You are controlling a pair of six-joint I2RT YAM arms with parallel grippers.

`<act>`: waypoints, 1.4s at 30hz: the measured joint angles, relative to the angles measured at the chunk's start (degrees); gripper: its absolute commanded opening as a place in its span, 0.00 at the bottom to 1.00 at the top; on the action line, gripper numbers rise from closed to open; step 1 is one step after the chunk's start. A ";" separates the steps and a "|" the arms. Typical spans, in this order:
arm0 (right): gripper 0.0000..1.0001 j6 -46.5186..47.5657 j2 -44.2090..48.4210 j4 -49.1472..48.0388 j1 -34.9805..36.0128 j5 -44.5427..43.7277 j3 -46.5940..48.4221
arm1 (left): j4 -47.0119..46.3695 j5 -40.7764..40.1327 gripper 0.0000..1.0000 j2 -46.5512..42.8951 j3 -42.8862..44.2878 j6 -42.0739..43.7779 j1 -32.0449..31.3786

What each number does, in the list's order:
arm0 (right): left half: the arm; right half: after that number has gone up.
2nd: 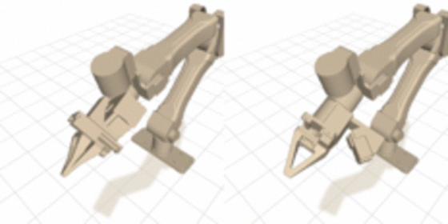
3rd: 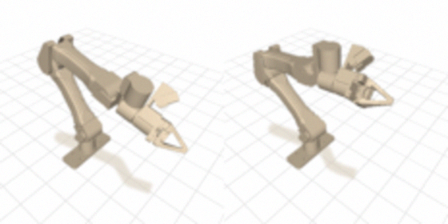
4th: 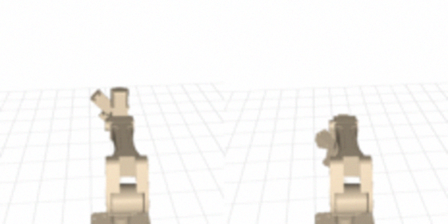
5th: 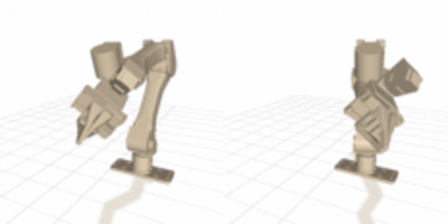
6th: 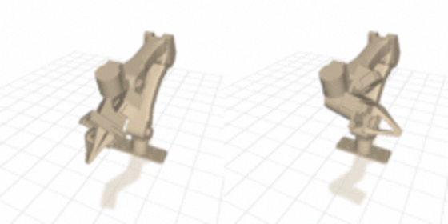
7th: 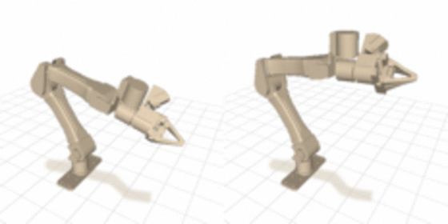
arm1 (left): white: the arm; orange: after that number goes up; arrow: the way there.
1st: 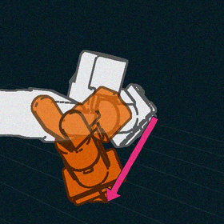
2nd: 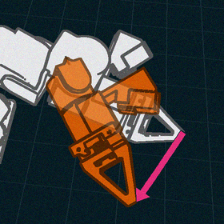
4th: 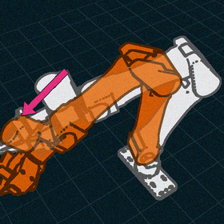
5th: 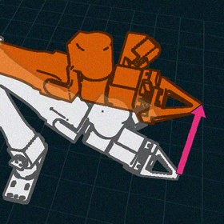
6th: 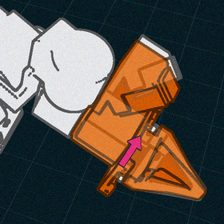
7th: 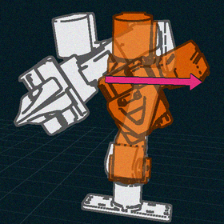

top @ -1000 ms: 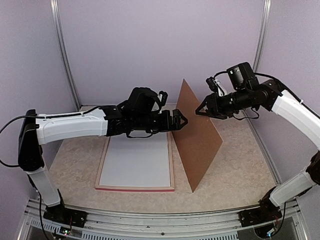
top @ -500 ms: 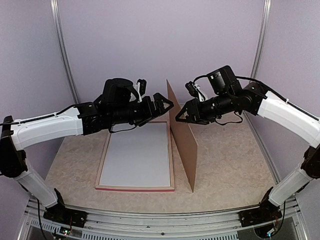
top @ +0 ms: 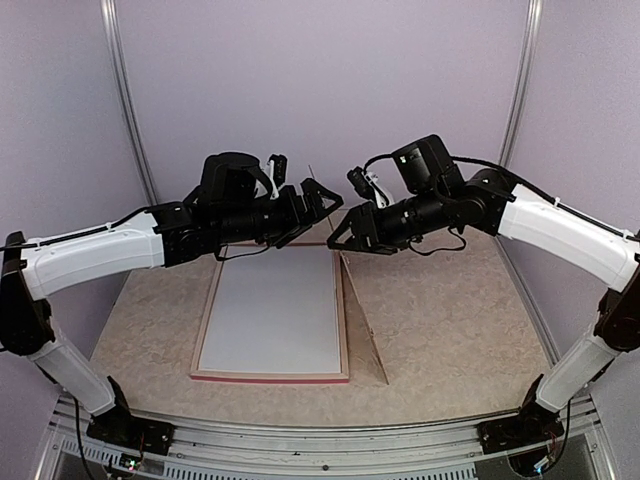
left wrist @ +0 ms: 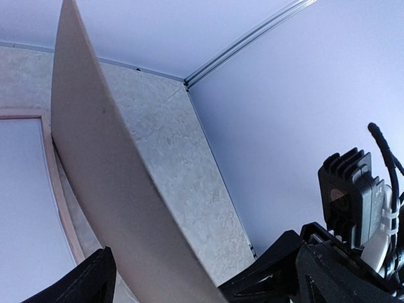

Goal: Put the photo into the frame
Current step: Turn over the backboard.

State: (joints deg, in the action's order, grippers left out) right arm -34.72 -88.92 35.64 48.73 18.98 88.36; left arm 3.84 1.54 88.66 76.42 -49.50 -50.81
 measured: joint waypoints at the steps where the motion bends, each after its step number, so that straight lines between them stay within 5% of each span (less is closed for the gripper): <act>1: 0.52 -0.11 -0.09 -0.37 0.26 0.33 0.00 | 0.00 0.04 0.99 0.02 -0.02 0.00 0.04; 6: 0.53 -0.81 -0.24 -1.86 0.94 1.88 0.00 | 0.00 0.63 0.91 0.31 -1.07 -0.11 0.39; 16: 0.53 -0.92 -0.22 -2.64 1.09 1.33 -0.09 | 1.31 -1.22 0.55 0.79 -4.52 0.83 0.94; 42: 0.52 0.24 4.83 -5.11 -7.04 -0.59 -14.29 | 2.97 -0.76 0.01 -5.84 -19.50 1.75 5.92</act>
State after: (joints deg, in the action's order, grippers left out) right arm -34.48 -84.09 30.52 41.69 18.39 74.06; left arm 6.81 0.78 82.83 56.93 -47.75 -44.88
